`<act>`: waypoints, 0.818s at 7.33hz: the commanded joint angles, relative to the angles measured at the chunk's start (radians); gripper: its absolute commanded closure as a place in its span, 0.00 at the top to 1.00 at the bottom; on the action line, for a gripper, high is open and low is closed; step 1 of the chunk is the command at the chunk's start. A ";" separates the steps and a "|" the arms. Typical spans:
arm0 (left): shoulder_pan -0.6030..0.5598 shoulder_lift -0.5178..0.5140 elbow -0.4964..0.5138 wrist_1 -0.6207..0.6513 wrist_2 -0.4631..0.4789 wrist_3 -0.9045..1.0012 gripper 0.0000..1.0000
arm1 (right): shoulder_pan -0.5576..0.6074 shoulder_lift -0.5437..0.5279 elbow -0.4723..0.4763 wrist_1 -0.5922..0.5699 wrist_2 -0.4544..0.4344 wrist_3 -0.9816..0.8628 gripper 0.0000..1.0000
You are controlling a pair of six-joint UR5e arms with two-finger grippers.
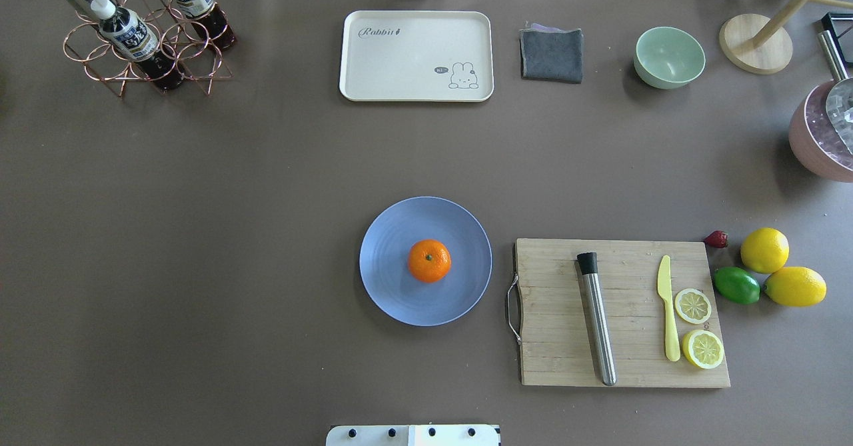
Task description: Pick orange to plate
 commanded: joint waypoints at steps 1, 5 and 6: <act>-0.020 0.015 0.000 -0.016 -0.001 0.019 0.98 | 0.024 -0.010 -0.002 0.001 0.001 -0.011 1.00; -0.084 0.135 0.087 -0.210 -0.002 0.018 0.98 | 0.025 -0.012 -0.005 0.001 0.001 0.000 1.00; -0.086 0.140 0.112 -0.237 -0.002 0.019 0.98 | 0.025 -0.012 -0.005 -0.001 0.010 0.003 1.00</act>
